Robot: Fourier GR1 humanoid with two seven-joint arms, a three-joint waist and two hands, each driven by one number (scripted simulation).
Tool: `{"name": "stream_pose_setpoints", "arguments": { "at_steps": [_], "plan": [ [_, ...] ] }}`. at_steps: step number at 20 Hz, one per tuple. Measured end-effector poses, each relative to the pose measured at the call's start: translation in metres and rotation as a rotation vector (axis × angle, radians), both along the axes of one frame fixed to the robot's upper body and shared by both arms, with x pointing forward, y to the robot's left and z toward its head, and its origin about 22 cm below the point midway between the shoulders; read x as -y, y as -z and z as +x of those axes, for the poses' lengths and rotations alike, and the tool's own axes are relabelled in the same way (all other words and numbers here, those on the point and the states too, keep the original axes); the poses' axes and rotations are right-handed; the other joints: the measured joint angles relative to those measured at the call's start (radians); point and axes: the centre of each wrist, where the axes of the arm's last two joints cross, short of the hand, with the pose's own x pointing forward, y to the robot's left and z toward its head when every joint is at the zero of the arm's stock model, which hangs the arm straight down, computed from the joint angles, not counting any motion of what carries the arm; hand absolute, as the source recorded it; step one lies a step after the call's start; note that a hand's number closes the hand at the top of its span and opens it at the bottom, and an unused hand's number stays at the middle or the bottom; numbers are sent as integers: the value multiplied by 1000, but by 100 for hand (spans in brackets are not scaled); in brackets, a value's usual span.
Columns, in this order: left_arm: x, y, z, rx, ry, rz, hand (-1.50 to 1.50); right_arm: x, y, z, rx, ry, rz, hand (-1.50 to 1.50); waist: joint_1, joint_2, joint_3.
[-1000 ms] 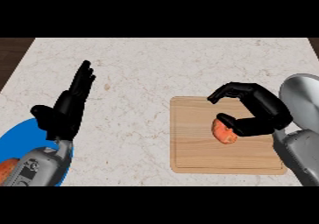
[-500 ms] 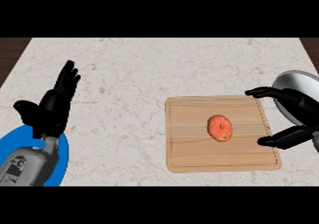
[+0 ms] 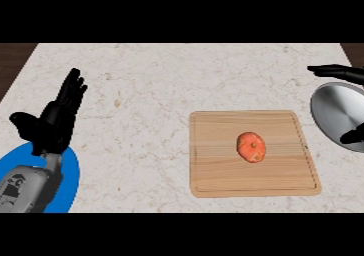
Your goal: Pick the squash from the cutting board and place it in the pan
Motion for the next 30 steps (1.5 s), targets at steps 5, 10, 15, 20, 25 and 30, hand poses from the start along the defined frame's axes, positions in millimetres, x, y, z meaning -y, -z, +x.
{"name": "stream_pose_setpoints", "arguments": {
  "at_steps": [5, 10, 15, 20, 25, 30],
  "plan": [
    [-4, 5, 4, -8, -11, -1, 0, -20, -34, 18, 50, -39, -80, -150, -12, -4, -1],
    [-6, 9, 3, -13, -13, -4, 0, -45, -43, 31, 90, -74, -109, -150, -19, -8, -2],
    [-15, 11, 0, -16, -23, -3, 0, -74, -34, 30, 31, -146, -122, -150, -27, -11, -2],
    [-12, 11, -2, -21, -32, -6, 0, -91, -22, 16, -8, -220, -136, -150, -36, -13, -1],
    [-17, 9, -4, -16, -35, -4, 0, -104, -9, 3, -45, -216, -199, -150, -37, -13, -1],
    [-17, 8, -2, -11, -39, -1, 0, -108, 3, 0, -66, -181, -224, -150, -36, -12, -1]
  ]
}}
